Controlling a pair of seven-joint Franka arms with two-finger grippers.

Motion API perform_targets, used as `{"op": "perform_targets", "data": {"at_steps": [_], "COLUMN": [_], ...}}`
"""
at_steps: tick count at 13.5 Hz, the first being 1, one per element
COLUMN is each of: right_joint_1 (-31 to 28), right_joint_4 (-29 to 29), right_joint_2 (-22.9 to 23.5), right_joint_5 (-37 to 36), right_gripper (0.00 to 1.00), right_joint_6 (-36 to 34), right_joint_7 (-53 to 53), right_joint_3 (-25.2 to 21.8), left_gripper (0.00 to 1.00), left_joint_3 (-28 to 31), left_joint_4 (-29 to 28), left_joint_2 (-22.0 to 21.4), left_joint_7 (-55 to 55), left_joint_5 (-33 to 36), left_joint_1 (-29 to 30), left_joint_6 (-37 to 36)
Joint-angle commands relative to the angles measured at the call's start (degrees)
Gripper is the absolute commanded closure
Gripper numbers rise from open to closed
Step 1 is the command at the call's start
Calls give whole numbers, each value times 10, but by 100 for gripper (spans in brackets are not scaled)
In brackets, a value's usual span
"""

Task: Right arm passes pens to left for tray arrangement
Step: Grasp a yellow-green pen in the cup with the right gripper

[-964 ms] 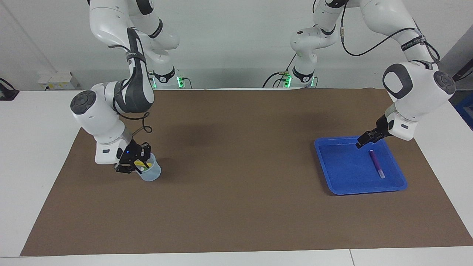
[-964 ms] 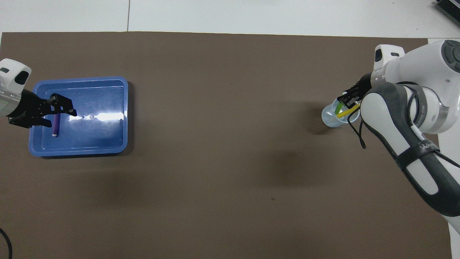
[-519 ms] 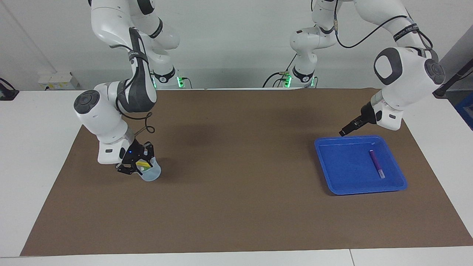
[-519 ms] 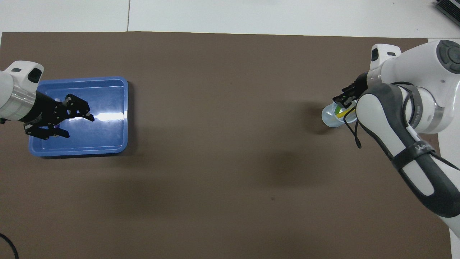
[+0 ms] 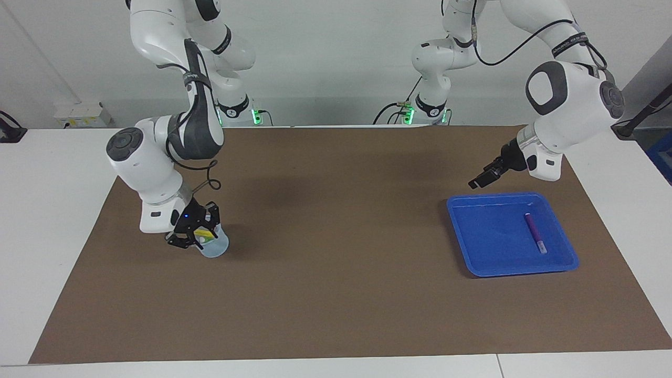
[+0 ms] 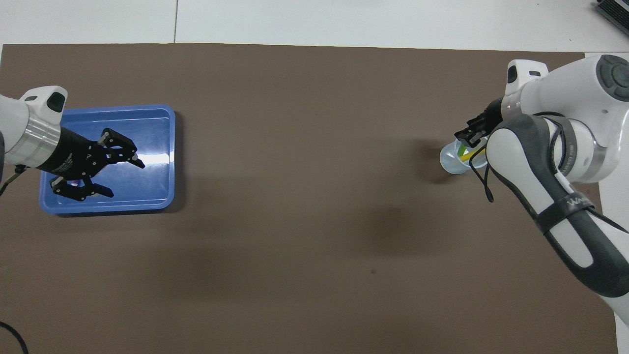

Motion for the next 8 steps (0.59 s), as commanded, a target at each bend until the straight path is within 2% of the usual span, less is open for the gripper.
{"op": "perform_targets", "data": {"at_steps": [1, 4, 8], "right_joint_1": [-5, -9, -10], "right_joint_4": [-11, -15, -15], "right_joint_2": [-2, -3, -3], "right_joint_5": [-15, -15, -15], "right_gripper": [57, 61, 73], "right_joint_6": [12, 7, 5], "right_joint_7": [16, 14, 13], "right_joint_3": [4, 4, 4], "left_gripper": [11, 12, 12], "left_joint_3": [-4, -4, -4], "left_joint_4": [-3, -5, -6], "left_joint_2": [-14, -18, -21], "left_joint_7": [-54, -86, -123], "left_joint_5": [-21, -34, -56], "left_joint_1": [-14, -21, -26], "left_joint_6": [-18, -26, -27]}}
